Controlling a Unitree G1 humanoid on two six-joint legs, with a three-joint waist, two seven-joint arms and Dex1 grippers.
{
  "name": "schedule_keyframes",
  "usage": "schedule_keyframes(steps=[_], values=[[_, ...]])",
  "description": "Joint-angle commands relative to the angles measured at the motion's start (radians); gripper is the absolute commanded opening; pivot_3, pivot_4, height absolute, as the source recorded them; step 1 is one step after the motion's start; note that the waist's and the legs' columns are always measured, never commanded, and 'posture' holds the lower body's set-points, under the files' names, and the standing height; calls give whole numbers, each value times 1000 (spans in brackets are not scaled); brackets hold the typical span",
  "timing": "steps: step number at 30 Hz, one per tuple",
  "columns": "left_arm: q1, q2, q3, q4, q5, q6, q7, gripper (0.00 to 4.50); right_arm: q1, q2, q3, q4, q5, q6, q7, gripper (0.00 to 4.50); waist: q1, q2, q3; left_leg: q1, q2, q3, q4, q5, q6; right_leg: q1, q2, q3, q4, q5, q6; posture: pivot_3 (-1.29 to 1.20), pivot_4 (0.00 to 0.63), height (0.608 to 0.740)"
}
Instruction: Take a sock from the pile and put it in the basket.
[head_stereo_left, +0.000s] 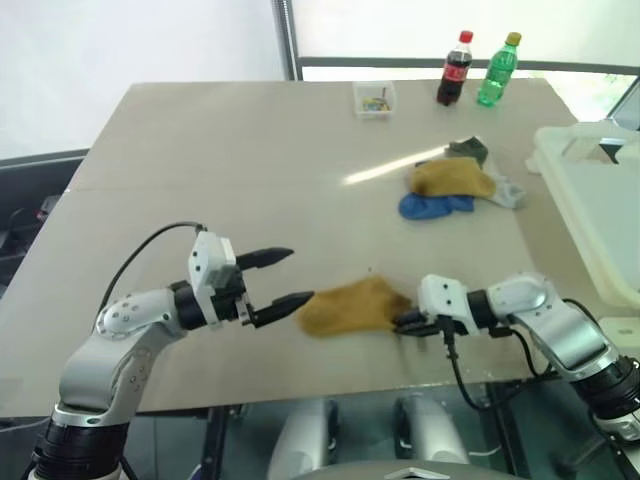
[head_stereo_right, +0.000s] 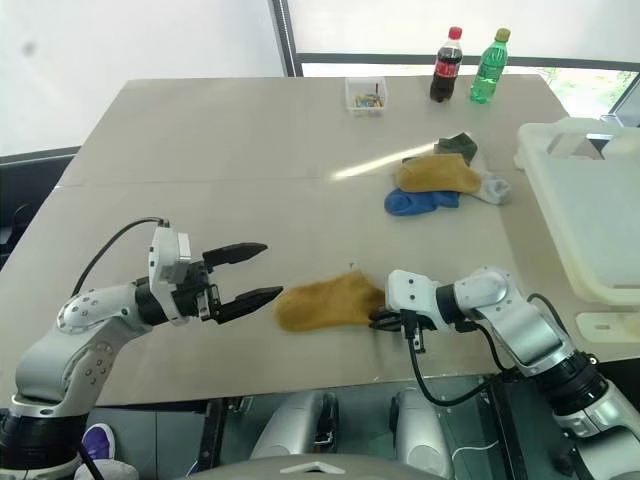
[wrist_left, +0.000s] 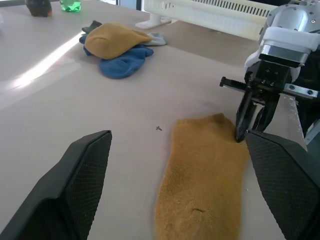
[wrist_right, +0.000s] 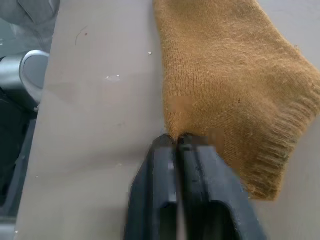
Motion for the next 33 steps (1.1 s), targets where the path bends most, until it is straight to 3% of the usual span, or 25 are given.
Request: schedule_keyframes(steps=[1, 2, 6, 9, 13, 17, 20, 26, 27, 28, 33], values=[[-12, 5, -8, 1, 7, -17, -13, 4500, 29, 17, -89, -71, 50, 36, -62, 2382, 6, 0, 0, 0, 0, 0, 0, 0, 0, 0, 0, 0, 0, 0, 0, 0, 150, 732], [-11, 4, -10, 2, 9, -18, -14, 4500, 37, 20, -105, -92, 74, 59, -65, 2860, 6, 0, 0, 0, 0, 0, 0, 0, 0, 0, 0, 0, 0, 0, 0, 0, 150, 732], [12, 14, -49, 26, 71, 20, 35, 4500, 84, -3, -179, -177, 221, 177, -35, 2860, 7, 0, 0, 0, 0, 0, 0, -1, 1, 0, -1, 0, 0, 0, 0, 0, 150, 732], [45, -2, -76, 38, 107, 18, 58, 4500, 100, 17, -224, -189, 259, 222, -95, 2860, 6, 0, 0, 0, 0, 0, 0, -1, 2, 0, -1, 0, 0, 0, 0, 0, 150, 732], [64, -51, -93, 43, 110, 39, 113, 4500, 45, 85, -217, -111, 159, 240, -266, 2860, 6, 0, 0, 0, 1, 0, 0, -1, 2, -1, -5, 0, 0, 0, 0, 0, 150, 732], [73, -88, -107, 60, 113, 73, 159, 4500, 0, 139, -161, -22, 90, 204, -315, 2860, 6, 0, 0, -1, 0, 0, 0, -1, 2, -2, -6, 0, 0, 0, 0, 0, 150, 732], [72, -93, -127, 80, 138, 77, 172, 3765, -37, 171, -120, 80, 23, 192, -351, 2900, 6, 0, 0, -1, 0, 0, 0, -1, 2, -2, -2, 0, 0, 0, 0, 0, 150, 732], [38, -124, -157, 93, 145, 78, 188, 758, -31, 166, -96, 89, 14, 168, -305, 24, 7, 0, 0, -1, -1, 0, 0, -1, 2, -1, -2, 0, 0, 0, 0, 0, 150, 732], [33, -127, -160, 94, 143, 78, 186, 271, -28, 161, -103, 79, 17, 174, -304, 0, 7, 0, 0, 0, -1, 0, 0, -1, 2, -1, -2, 0, 0, 0, 0, 0, 150, 732], [29, -128, -162, 93, 142, 76, 184, 51, -23, 156, -114, 68, 24, 182, -305, 0, 8, 0, 0, 0, -1, 0, 0, -1, 2, -1, -1, 0, 0, 0, 0, 0, 150, 732], [0, -122, -165, 66, 112, 87, 161, 51, 32, 96, -182, -53, 76, 248, -291, 0, 8, 0, 0, -1, -1, 0, 0, -1, 2, -1, -2, 0, 0, 0, 0, 0, 150, 732]])
